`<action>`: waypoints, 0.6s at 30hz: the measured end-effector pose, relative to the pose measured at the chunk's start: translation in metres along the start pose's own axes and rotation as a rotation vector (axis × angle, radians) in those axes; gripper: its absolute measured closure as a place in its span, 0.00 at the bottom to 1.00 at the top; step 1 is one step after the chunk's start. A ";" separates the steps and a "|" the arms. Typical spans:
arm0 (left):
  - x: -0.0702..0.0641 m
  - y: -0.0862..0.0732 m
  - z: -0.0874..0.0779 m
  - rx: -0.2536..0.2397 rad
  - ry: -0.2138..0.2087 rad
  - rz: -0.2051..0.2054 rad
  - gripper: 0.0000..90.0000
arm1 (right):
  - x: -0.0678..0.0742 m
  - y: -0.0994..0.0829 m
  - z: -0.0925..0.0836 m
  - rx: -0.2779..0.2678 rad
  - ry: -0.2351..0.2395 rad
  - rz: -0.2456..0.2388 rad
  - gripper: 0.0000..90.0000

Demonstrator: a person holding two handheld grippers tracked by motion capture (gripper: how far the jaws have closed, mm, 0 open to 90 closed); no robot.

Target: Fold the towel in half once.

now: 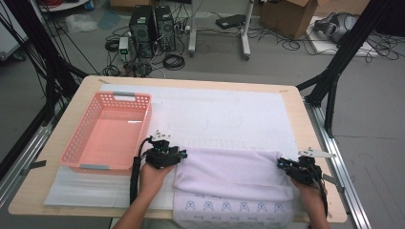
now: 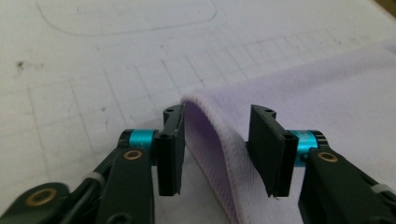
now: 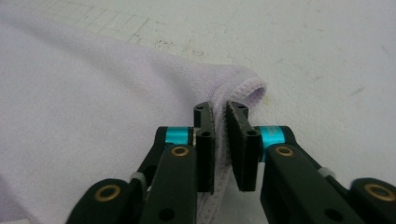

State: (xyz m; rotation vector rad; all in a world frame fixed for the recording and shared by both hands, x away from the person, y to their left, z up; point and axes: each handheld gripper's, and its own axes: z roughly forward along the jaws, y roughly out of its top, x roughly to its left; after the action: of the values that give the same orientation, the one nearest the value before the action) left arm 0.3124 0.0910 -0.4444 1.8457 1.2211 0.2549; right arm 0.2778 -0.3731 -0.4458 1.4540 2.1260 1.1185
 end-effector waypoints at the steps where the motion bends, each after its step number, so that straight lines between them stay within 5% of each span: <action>1: 0.000 -0.003 -0.001 -0.001 0.009 -0.001 0.57 | 0.000 0.000 0.000 -0.001 -0.004 -0.004 0.80; 4: 0.001 -0.010 -0.005 -0.006 0.003 -0.023 0.49 | 0.002 0.001 -0.002 -0.001 -0.005 0.001 0.67; 8: 0.000 -0.017 -0.013 -0.007 -0.020 -0.021 0.48 | 0.008 -0.001 -0.009 0.002 -0.002 -0.025 0.61; 12: -0.002 -0.019 -0.010 -0.013 -0.042 -0.006 0.45 | 0.012 -0.007 -0.009 0.062 -0.022 -0.058 0.60; 15: -0.010 -0.020 -0.005 -0.018 -0.036 0.056 0.45 | 0.014 -0.009 -0.009 0.055 -0.036 -0.064 0.63; 18: -0.018 -0.019 -0.002 -0.009 0.027 0.112 0.49 | 0.014 -0.009 -0.008 0.055 -0.031 -0.054 0.74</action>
State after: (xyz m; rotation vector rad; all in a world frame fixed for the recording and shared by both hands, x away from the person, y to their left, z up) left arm 0.2898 0.0803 -0.4526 1.9113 1.1341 0.3484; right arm 0.2614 -0.3656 -0.4454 1.4195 2.1769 1.0191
